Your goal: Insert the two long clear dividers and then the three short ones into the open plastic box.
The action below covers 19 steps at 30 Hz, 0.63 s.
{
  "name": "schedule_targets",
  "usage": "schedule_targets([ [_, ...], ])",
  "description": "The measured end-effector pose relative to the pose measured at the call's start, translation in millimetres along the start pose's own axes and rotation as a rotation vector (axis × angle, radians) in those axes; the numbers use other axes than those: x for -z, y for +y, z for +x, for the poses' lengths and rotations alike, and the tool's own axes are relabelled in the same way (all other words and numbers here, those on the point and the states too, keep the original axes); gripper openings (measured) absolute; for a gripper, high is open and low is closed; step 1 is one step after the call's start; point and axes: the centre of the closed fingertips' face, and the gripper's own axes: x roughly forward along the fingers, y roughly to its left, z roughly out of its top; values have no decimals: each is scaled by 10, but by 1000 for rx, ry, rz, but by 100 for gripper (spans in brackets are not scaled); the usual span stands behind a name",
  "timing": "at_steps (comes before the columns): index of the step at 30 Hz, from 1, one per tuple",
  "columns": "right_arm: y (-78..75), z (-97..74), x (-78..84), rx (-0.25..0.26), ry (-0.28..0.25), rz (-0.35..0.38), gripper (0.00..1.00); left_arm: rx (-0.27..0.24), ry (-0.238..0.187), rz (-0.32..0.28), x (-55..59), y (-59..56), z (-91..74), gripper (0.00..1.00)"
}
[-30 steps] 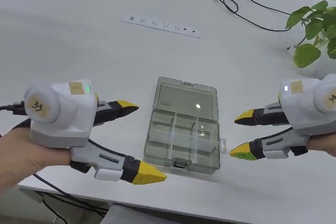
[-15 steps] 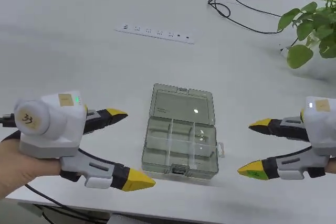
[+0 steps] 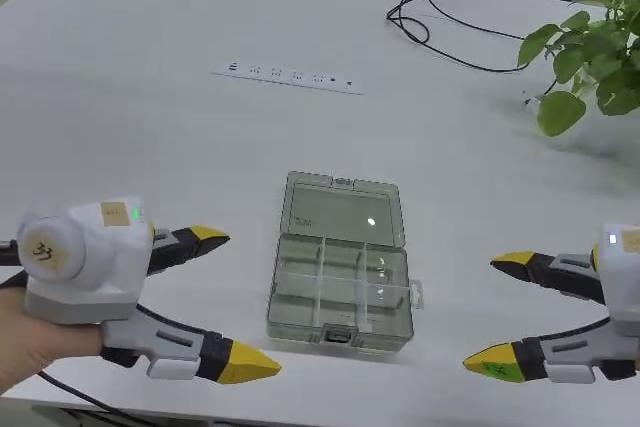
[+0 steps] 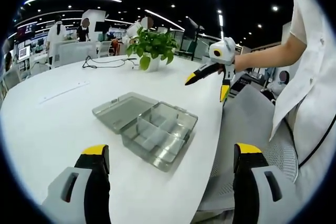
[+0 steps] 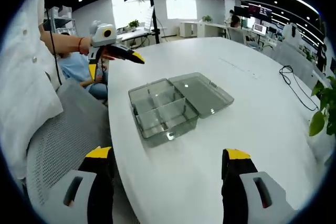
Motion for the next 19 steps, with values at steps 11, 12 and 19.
schedule_targets([
  [11, 19, -16, 44, 14, -26, 11, 93, -2, 8, -3, 33, 14, 0, 100],
  [12, 14, -18, 52, 15, -25, 13, 93, -2, 8, -3, 35, 17, -1, 100],
  [19, 21, -20, 48, 18, -31, 15, 93, -4, 13, 0, 47, 27, -4, 100],
])
